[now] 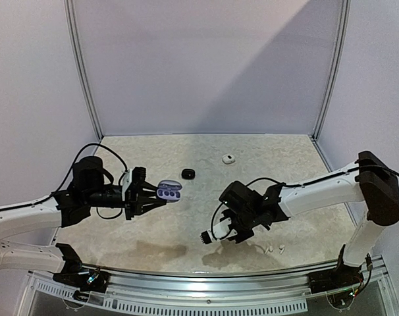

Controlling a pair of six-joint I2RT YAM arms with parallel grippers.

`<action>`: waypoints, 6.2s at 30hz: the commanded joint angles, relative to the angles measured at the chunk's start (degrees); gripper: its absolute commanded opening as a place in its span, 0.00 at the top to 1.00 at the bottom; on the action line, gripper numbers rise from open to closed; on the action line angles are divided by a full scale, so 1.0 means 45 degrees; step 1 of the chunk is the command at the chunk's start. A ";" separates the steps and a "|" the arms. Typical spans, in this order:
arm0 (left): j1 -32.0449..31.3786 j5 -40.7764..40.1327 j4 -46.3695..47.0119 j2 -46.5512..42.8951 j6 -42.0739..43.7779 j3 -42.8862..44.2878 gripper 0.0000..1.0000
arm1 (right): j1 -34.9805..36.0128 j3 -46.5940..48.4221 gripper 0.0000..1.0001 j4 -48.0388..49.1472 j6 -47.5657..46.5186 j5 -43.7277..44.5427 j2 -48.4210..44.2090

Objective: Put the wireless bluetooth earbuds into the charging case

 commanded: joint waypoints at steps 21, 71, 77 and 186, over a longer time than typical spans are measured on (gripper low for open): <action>0.0084 -0.0201 -0.0246 0.0241 0.0463 0.0283 1.00 | -0.0498 0.0399 0.80 0.0092 -0.3718 0.0258 0.1427; 0.0221 -0.0182 -0.0337 0.0252 0.0538 0.0298 1.00 | -0.1771 0.4949 0.41 -0.2642 0.1976 -0.2978 0.2245; 0.0221 -0.0054 -0.0368 0.0206 0.0482 0.0264 1.00 | -0.1990 0.4505 0.18 -0.2925 0.3168 -0.3342 0.2435; 0.0041 -0.0265 -0.0348 -0.1105 0.0647 -0.0481 1.00 | -0.2982 0.2263 1.00 -0.5431 2.4264 -0.2266 0.2208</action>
